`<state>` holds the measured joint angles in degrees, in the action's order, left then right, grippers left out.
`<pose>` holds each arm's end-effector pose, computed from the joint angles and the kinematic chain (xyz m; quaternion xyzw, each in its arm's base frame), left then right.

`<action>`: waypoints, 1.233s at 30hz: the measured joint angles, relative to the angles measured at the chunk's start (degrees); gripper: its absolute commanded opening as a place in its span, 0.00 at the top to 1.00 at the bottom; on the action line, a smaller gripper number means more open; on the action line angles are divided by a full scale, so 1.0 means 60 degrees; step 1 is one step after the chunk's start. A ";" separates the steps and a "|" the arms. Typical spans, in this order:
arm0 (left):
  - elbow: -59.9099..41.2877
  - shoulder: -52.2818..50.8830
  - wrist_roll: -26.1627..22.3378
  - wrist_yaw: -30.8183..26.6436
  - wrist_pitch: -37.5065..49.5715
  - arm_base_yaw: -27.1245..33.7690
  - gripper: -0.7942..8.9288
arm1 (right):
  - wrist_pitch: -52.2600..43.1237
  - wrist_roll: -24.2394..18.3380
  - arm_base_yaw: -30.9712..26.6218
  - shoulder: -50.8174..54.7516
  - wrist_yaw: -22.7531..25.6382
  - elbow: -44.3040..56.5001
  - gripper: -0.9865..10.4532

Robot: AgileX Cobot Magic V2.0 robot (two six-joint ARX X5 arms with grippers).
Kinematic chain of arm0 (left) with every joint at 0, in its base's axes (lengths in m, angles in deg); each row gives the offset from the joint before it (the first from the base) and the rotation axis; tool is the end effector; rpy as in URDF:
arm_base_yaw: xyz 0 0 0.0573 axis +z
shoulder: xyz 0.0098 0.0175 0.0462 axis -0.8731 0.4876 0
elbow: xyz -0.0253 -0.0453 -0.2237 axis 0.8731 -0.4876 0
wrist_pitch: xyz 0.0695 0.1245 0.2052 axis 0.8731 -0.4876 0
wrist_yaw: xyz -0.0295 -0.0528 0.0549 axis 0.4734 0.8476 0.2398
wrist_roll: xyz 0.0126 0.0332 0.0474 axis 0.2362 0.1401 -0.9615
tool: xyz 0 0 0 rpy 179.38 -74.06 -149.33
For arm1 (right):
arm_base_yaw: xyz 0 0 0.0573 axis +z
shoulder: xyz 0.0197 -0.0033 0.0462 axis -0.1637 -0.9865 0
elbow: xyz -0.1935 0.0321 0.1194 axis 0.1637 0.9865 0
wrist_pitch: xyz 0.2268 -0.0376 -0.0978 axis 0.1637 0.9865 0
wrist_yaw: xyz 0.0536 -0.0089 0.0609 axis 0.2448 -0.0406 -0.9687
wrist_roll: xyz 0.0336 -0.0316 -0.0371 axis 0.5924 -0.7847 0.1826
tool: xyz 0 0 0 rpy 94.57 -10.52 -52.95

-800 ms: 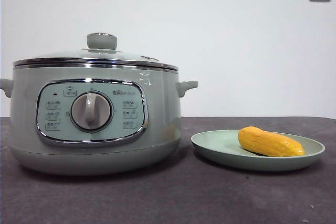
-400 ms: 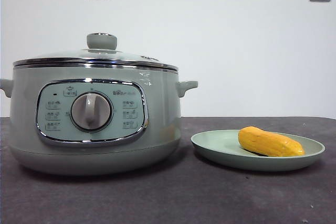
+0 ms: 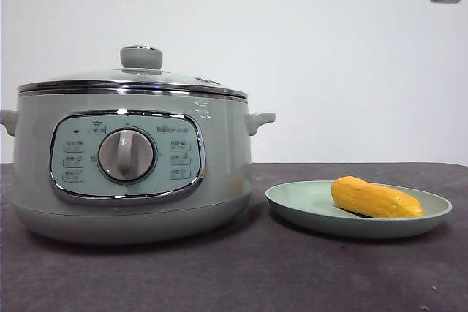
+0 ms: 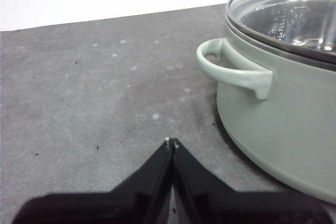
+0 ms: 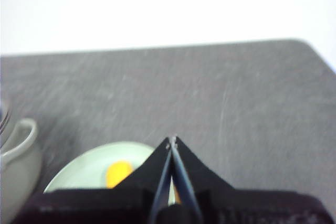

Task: Take the corn out from the steamer,put the corn on the plate,close the lid

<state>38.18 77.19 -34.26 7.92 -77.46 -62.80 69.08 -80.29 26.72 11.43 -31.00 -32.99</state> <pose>0.1335 -0.0046 0.1512 0.0406 0.1089 -0.0214 0.9930 0.1359 0.0343 0.2540 0.0162 0.0887 0.0459 0.9949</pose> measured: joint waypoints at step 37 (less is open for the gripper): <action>0.0000 0.0000 0.0000 0.0000 0.0000 0.0000 0.92 | -0.1297 -0.0663 -0.1752 0.3279 -0.1687 0.4404 0.91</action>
<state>38.18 77.19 -34.26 7.92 -77.46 -62.80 61.30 -84.26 16.21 31.11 -41.12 -6.56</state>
